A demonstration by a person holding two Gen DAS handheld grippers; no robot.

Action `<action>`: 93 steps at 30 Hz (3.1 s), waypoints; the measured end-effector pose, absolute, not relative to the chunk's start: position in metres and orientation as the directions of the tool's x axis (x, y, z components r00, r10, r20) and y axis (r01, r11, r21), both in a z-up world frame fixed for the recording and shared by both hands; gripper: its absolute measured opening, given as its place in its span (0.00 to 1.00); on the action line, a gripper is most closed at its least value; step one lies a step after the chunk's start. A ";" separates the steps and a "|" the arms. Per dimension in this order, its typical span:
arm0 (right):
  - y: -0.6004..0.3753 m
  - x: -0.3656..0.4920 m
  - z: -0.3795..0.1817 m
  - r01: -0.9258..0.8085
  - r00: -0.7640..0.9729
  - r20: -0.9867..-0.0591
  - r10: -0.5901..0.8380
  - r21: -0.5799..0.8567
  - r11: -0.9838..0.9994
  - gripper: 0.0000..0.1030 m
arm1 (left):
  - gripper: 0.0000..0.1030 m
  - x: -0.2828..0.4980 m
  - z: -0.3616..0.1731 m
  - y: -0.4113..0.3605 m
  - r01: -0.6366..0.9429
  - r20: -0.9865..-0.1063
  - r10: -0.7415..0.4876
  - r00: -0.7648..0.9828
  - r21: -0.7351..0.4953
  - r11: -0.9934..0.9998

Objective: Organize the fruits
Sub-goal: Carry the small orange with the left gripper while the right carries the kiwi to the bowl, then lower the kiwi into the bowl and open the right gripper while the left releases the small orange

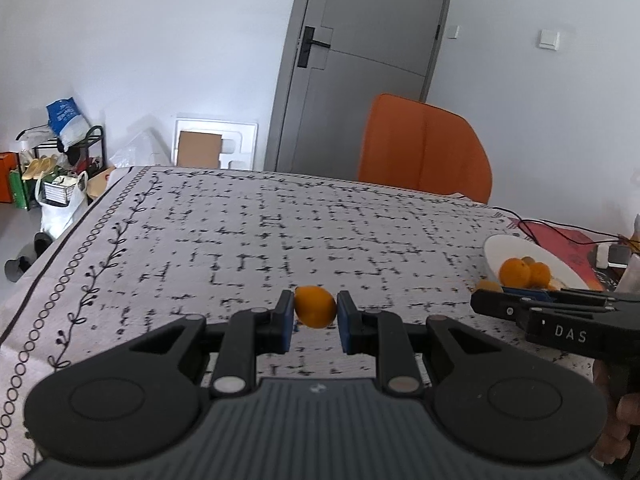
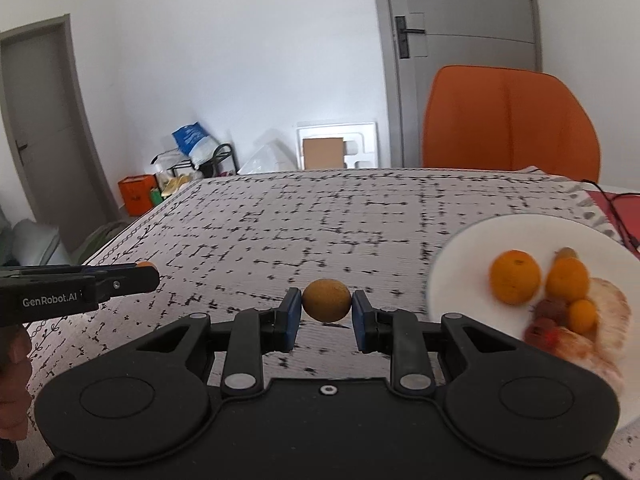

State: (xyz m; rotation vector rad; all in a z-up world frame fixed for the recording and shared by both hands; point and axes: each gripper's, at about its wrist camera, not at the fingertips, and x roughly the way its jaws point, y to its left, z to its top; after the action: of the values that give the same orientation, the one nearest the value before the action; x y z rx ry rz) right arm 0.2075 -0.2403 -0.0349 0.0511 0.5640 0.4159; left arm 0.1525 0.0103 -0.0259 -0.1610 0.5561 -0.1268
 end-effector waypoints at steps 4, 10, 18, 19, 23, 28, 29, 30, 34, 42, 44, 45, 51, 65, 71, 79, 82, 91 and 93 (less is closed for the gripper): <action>-0.256 0.200 -0.033 -0.344 0.781 -0.497 0.379 0.165 0.924 0.25 | 0.21 0.155 -0.024 -0.003 0.099 -0.514 -0.180 0.839 -0.180 0.979; -0.283 0.192 -0.029 -0.303 0.806 -0.477 0.351 0.177 0.936 0.25 | 0.21 0.157 -0.021 -0.026 0.138 -0.505 -0.209 0.838 -0.175 0.975; -0.310 0.185 -0.031 -0.256 0.824 -0.469 0.320 0.196 0.947 0.25 | 0.21 0.158 -0.016 -0.049 0.176 -0.496 -0.233 0.837 -0.161 0.971; -0.313 0.184 -0.031 -0.253 0.825 -0.465 0.320 0.202 0.946 0.25 | 0.21 0.158 -0.014 -0.051 0.179 -0.493 -0.234 0.838 -0.156 0.971; -0.324 0.180 -0.034 -0.243 0.830 -0.459 0.318 0.217 0.946 0.25 | 0.21 0.158 -0.008 -0.058 0.183 -0.478 -0.230 0.848 -0.143 0.973; -0.338 0.177 -0.038 -0.223 0.835 -0.456 0.308 0.231 0.947 0.25 | 0.21 0.158 -0.003 -0.067 0.198 -0.469 -0.237 0.851 -0.131 0.971; -0.340 0.176 -0.039 -0.220 0.836 -0.456 0.306 0.233 0.947 0.25 | 0.21 0.158 -0.003 -0.069 0.200 -0.470 -0.238 0.850 -0.129 0.971; -0.342 0.176 -0.040 -0.216 0.836 -0.456 0.304 0.236 0.948 0.25 | 0.21 0.159 -0.003 -0.072 0.203 -0.472 -0.239 0.849 -0.127 0.971; -0.351 0.174 -0.045 -0.186 0.835 -0.472 0.284 0.244 0.952 0.27 | 0.21 0.162 -0.004 -0.080 0.221 -0.477 -0.254 0.841 -0.125 0.967; -0.363 0.167 -0.046 -0.164 0.843 -0.469 0.264 0.243 0.956 0.29 | 0.21 0.168 -0.010 -0.103 0.273 -0.494 -0.299 0.816 -0.127 0.954; -0.366 0.165 -0.045 -0.158 0.847 -0.466 0.256 0.240 0.958 0.29 | 0.21 0.169 -0.011 -0.109 0.287 -0.497 -0.310 0.811 -0.123 0.950; -0.368 0.164 -0.045 -0.155 0.847 -0.466 0.254 0.241 0.958 0.29 | 0.21 0.169 -0.011 -0.112 0.295 -0.498 -0.315 0.808 -0.121 0.948; -0.379 0.159 -0.049 -0.129 0.849 -0.472 0.237 0.250 0.960 0.29 | 0.21 0.174 -0.012 -0.132 0.339 -0.502 -0.347 0.792 -0.111 0.934; -0.405 0.148 -0.050 -0.112 0.855 -0.455 0.249 0.306 0.945 0.30 | 0.21 0.184 -0.016 -0.172 0.400 -0.525 -0.379 0.763 -0.078 0.913; -0.408 0.146 -0.052 -0.110 0.856 -0.452 0.250 0.314 0.943 0.30 | 0.23 0.184 -0.010 -0.183 0.410 -0.508 -0.382 0.772 -0.061 0.910; -0.408 0.145 -0.051 -0.104 0.857 -0.451 0.248 0.320 0.942 0.30 | 0.28 0.180 -0.011 -0.171 0.367 -0.524 -0.343 0.780 -0.061 0.928; -0.403 0.145 -0.050 -0.114 0.855 -0.451 0.255 0.318 0.941 0.33 | 0.35 0.176 -0.011 -0.161 0.350 -0.532 -0.329 0.780 -0.065 0.935; -0.389 0.140 -0.041 -0.125 0.859 -0.446 0.253 0.295 0.947 0.45 | 0.58 0.163 -0.005 -0.134 0.304 -0.517 -0.300 0.801 -0.080 0.949; -0.386 0.138 -0.038 -0.128 0.862 -0.442 0.250 0.288 0.949 0.49 | 0.62 0.160 -0.003 -0.129 0.288 -0.517 -0.291 0.805 -0.087 0.954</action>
State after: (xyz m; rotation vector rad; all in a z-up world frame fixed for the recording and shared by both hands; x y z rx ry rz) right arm 0.1383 -0.3861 -0.0383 0.2546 0.4947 0.2006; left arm 0.1604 -0.1286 -0.0035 -0.0044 0.5544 -0.3098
